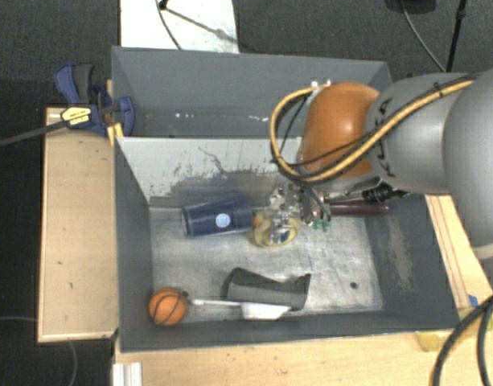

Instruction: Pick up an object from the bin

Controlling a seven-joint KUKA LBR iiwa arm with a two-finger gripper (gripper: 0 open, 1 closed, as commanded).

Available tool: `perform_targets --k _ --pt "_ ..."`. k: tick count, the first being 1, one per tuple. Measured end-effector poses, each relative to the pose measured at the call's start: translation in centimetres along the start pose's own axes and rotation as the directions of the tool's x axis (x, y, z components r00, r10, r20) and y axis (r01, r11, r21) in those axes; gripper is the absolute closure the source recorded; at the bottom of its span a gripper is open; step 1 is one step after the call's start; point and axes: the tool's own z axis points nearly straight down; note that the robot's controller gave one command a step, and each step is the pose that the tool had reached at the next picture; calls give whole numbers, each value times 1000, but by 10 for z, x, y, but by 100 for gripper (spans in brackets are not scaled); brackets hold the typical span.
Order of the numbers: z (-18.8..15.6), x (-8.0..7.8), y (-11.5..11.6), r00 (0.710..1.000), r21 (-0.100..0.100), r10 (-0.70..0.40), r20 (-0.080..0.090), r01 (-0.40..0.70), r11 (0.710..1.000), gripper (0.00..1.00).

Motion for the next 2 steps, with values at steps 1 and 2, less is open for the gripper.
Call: perform_targets --k 1,2 --pt "0 0 0 1000 0 1 0 -1 1000 100" --pt "0 0 0 1000 0 1 0 -1 1000 100"
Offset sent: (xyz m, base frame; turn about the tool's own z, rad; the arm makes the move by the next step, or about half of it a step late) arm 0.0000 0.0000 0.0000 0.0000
